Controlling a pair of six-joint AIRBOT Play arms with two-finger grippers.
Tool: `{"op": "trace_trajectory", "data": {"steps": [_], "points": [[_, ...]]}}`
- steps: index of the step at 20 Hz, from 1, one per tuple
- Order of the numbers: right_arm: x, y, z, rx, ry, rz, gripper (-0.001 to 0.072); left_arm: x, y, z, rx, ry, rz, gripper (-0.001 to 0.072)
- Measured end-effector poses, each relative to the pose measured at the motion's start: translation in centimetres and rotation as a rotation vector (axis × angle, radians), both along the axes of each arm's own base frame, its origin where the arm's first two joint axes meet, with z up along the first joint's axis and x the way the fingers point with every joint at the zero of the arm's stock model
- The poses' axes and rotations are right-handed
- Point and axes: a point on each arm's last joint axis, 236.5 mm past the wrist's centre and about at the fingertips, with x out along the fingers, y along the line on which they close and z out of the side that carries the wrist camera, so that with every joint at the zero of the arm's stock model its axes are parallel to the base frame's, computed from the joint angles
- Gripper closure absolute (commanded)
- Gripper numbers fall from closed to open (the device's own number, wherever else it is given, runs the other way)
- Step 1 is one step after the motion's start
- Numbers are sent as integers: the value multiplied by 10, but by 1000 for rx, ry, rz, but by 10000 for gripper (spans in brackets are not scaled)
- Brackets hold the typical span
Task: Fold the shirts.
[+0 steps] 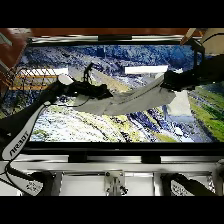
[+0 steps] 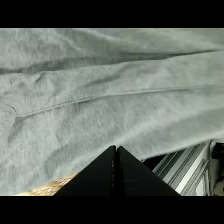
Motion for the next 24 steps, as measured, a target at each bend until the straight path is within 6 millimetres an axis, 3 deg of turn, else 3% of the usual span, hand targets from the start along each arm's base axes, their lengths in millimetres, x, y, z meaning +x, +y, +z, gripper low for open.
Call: {"op": "trace_trajectory", "data": {"steps": [5, 9, 11, 14, 17, 19, 21, 24], "points": [[-28, 10, 41, 45, -60, 0, 644, -23, -73, -24, -66, 63, 25, 675], [-38, 13, 51, 62, -62, -5, 643, -46, -120, -42, -146, 174, 62, 675], [-42, 14, 51, 64, -54, -1, 643, -49, -133, -48, -181, 216, 94, 676], [-43, 11, 50, 52, -49, -7, 644, -44, -136, -42, -213, 195, 106, 678], [-33, 8, 45, 46, -57, -23, 644, -29, -118, -12, -225, 100, 82, 678], [-18, 17, 45, 86, -79, -18, 644, -10, -87, 22, -206, -16, 77, 678], [-3, 39, 43, 131, -106, 8, 644, 18, -39, 66, -181, -152, 114, 678], [21, 88, 22, 167, -116, 67, 644, 49, 58, 148, -150, -353, 217, 677]]}}
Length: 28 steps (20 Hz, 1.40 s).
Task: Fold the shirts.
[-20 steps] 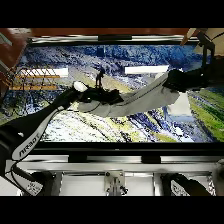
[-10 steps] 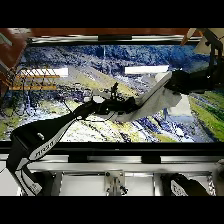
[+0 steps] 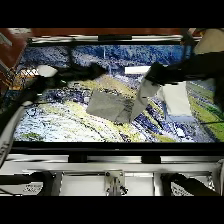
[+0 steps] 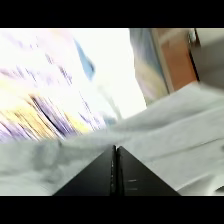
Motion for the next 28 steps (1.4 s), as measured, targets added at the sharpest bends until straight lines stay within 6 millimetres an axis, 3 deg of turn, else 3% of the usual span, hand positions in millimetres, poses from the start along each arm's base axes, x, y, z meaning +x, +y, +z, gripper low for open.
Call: {"op": "trace_trajectory", "data": {"steps": [2, 6, 9, 11, 12, 13, 14, 15, 18, 20, 22, 23, 26, 28], "points": [[14, 42, -27, 16, 10, 46, 644, 0, 61, 50, 34, -111, 78, 677], [33, 133, -81, 84, 9, 93, 644, -35, 160, 131, 133, -293, 221, 677], [37, 184, -109, 132, -13, 88, 644, -69, 197, 159, 210, -346, 281, 677], [36, 206, -122, 156, -12, 79, 642, -86, 208, 166, 251, -359, 299, 677], [34, 215, -129, 164, -3, 75, 545, -93, 211, 168, 266, -360, 303, 676], [31, 221, -135, 167, 4, 75, 319, -96, 214, 169, 275, -360, 312, 676], [29, 227, -138, 173, 8, 74, 208, -98, 217, 169, 283, -357, 319, 676], [27, 230, -140, 175, 12, 78, 207, -100, 218, 168, 289, -351, 320, 676], [27, 217, -139, 150, 31, 88, 207, -102, 221, 159, 295, -326, 322, 676], [28, 187, -135, 93, 51, 105, 207, -102, 221, 151, 294, -306, 320, 676], [33, 138, -129, 5, 71, 97, 202, -102, 222, 145, 295, -289, 320, 676], [34, 108, -130, -47, 102, 84, 54, -102, 222, 143, 295, -286, 320, 676], [22, 18, -153, -169, 267, 16, 40, -102, 222, 140, 295, -277, 318, 676], [3, -11, -176, -180, 391, -15, 39, -102, 222, 138, 295, -274, 318, 676]]}}
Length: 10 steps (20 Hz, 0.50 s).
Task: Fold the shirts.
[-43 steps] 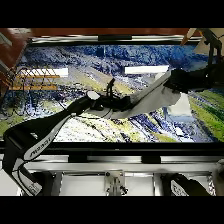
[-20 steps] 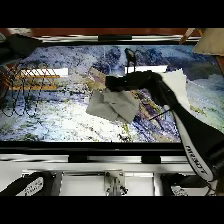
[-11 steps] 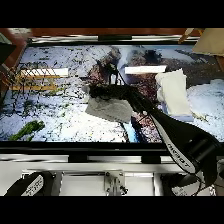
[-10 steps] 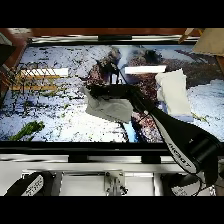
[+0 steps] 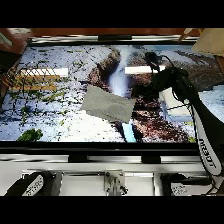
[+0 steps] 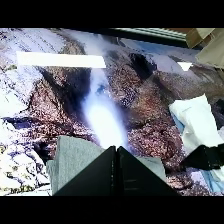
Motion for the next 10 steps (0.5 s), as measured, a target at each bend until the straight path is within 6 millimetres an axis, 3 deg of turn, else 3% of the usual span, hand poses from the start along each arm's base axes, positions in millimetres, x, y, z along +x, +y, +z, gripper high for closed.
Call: {"op": "trace_trajectory", "data": {"steps": [2, 4, 10], "points": [[-17, -5, -25, 20, 82, -26, 40, 0, 0, -1, 0, 1, 0, 676], [-26, 5, -46, 57, 126, -39, 39, 0, 0, -1, -1, 2, 0, 676], [-18, 46, -78, 195, 137, -91, 42, 0, 0, -1, -1, 2, 0, 675]]}}
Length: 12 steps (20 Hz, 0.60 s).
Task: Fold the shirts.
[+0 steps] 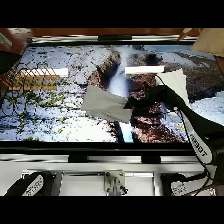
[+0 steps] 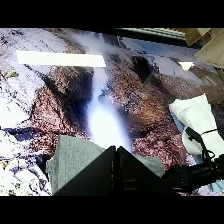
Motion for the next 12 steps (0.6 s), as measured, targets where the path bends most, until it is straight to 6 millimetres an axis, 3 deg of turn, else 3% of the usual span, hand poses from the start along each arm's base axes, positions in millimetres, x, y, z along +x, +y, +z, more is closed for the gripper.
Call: {"op": "trace_trajectory", "data": {"steps": [1, 2, 4, 7, 8, 10, 12], "points": [[1, 4, -4, 11, 2, -10, 73, 0, 0, 0, 0, 0, 0, 676], [2, 9, -6, 27, 6, -18, 239, 0, 0, 0, 0, 0, 0, 676], [3, 14, -10, 46, 8, -23, 643, 0, 0, 0, 0, 0, 0, 676], [17, 20, 7, 73, -51, -15, 643, 0, 0, 0, 0, 0, 0, 676], [23, 23, 22, 90, -89, -4, 643, 0, 0, 0, -1, 0, 0, 676], [36, 25, 59, 117, -170, 30, 644, 0, 0, 0, -1, 0, 0, 676], [48, 27, 111, 153, -258, 59, 644, 0, 0, 0, 0, 0, 0, 675]]}}
